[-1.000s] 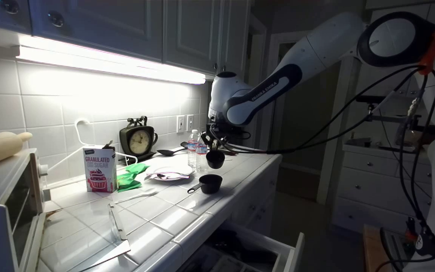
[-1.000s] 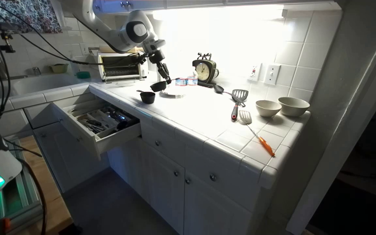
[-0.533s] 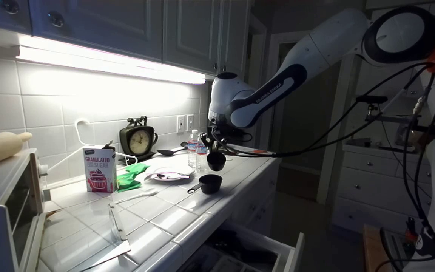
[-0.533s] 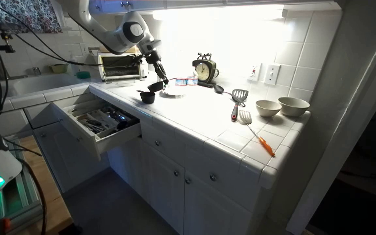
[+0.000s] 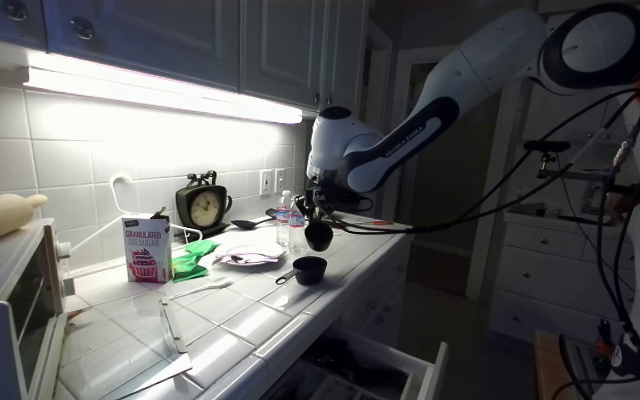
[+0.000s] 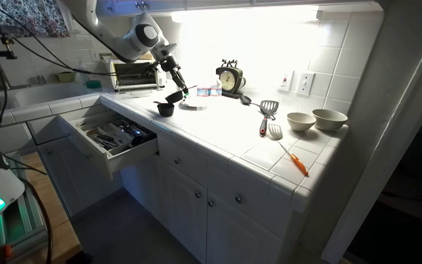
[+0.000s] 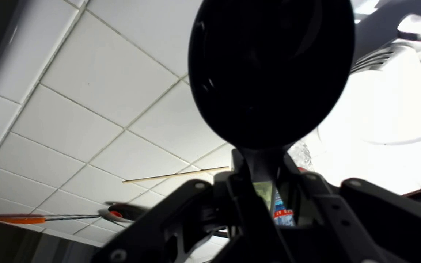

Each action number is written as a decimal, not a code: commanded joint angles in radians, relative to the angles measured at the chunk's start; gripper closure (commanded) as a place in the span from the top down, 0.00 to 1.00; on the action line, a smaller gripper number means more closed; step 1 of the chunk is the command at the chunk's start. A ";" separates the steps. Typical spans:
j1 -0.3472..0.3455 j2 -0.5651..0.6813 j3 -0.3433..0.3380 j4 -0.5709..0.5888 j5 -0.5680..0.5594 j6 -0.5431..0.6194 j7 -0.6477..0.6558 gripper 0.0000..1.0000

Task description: Move the objects from the black scop on the right into the scoop on the left

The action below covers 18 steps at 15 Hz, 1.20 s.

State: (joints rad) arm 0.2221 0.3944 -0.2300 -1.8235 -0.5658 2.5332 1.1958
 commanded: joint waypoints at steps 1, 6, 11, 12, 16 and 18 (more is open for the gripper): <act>0.015 -0.041 -0.007 -0.049 -0.083 0.022 0.076 0.06; 0.011 -0.040 0.003 -0.044 -0.153 0.016 0.130 0.06; 0.006 -0.040 0.015 -0.045 -0.205 0.013 0.173 0.06; 0.005 -0.041 0.017 -0.045 -0.215 0.012 0.181 0.06; 0.001 -0.044 0.027 -0.048 -0.252 0.011 0.211 0.06; 0.000 -0.046 0.031 -0.050 -0.270 0.010 0.228 0.06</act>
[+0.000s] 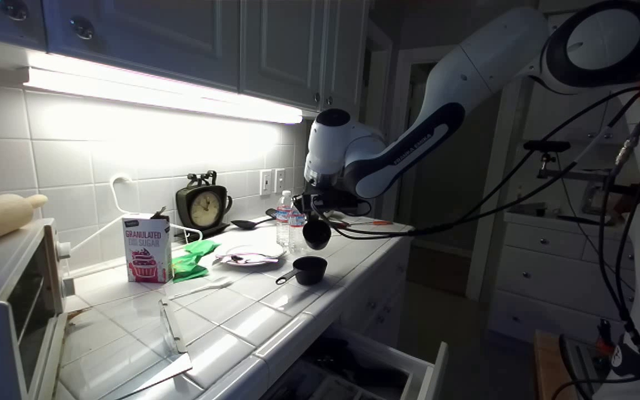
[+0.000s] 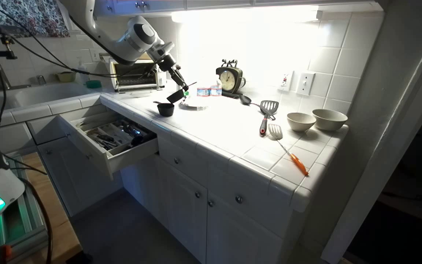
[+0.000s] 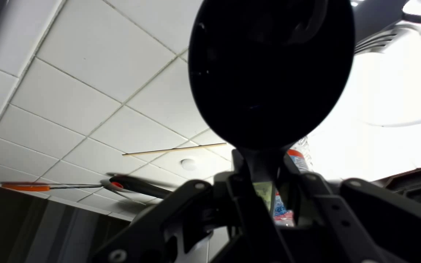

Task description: Move the objects from the black scop on the right into the scoop on the left

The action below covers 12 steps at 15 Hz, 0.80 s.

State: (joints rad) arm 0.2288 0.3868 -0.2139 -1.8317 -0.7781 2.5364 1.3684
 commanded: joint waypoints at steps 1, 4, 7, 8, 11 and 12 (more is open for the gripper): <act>-0.007 -0.039 0.016 -0.042 -0.064 0.007 0.061 0.06; -0.009 -0.041 0.022 -0.044 -0.093 0.006 0.085 0.06; -0.011 -0.043 0.027 -0.046 -0.119 0.005 0.107 0.06; -0.010 -0.045 0.028 -0.047 -0.133 0.005 0.119 0.06; -0.012 -0.048 0.034 -0.051 -0.164 0.005 0.146 0.06; -0.014 -0.050 0.038 -0.053 -0.173 0.004 0.153 0.06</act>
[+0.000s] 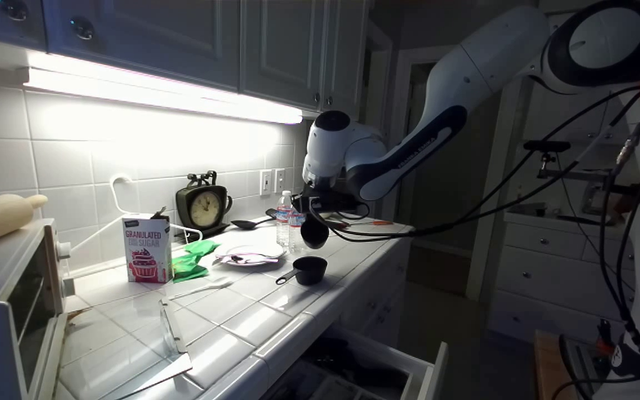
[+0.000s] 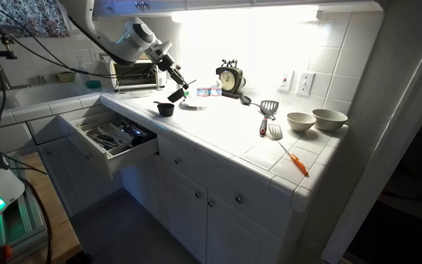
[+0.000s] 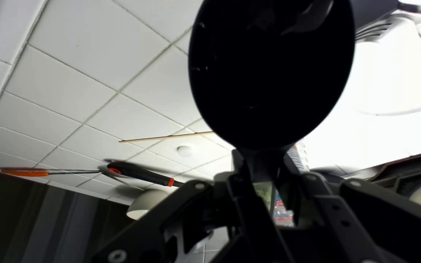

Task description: Move the objects from the black scop on the right into the scoop on the left

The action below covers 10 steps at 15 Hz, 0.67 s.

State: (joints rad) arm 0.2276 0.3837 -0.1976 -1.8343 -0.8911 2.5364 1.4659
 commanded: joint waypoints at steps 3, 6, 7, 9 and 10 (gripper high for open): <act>-0.018 -0.055 0.031 -0.060 -0.084 0.002 0.076 0.06; -0.023 -0.064 0.040 -0.073 -0.103 0.001 0.090 0.06; -0.024 -0.068 0.043 -0.076 -0.109 0.000 0.095 0.06; -0.027 -0.073 0.048 -0.081 -0.127 0.000 0.109 0.06; -0.029 -0.076 0.051 -0.084 -0.136 0.000 0.116 0.06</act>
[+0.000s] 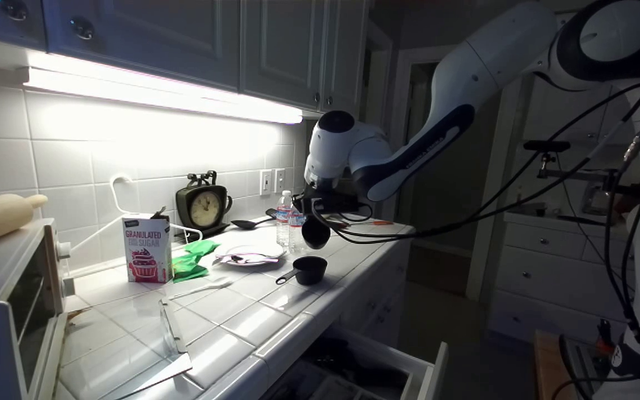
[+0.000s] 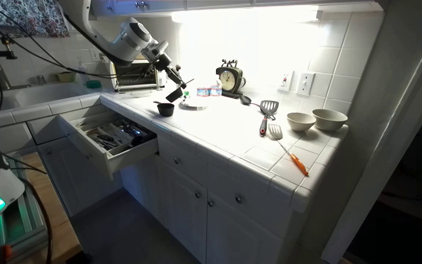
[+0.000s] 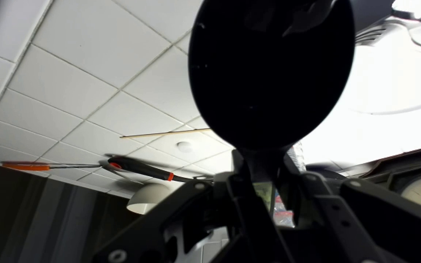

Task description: Move the objects from the black scop on the right into the scoop on the left

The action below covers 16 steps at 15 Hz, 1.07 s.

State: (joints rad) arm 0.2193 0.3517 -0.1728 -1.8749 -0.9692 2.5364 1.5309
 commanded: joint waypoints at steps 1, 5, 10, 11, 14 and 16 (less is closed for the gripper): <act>-0.022 -0.047 0.029 -0.047 -0.063 -0.001 0.057 0.06; -0.030 -0.053 0.040 -0.052 -0.094 -0.002 0.081 0.06; -0.039 -0.060 0.053 -0.058 -0.124 -0.004 0.104 0.06; -0.042 -0.060 0.056 -0.059 -0.130 -0.004 0.109 0.06; -0.046 -0.063 0.062 -0.064 -0.137 -0.005 0.119 0.06; -0.048 -0.065 0.064 -0.068 -0.148 -0.006 0.128 0.06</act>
State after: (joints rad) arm 0.1894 0.3251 -0.1312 -1.9061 -1.0622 2.5363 1.6086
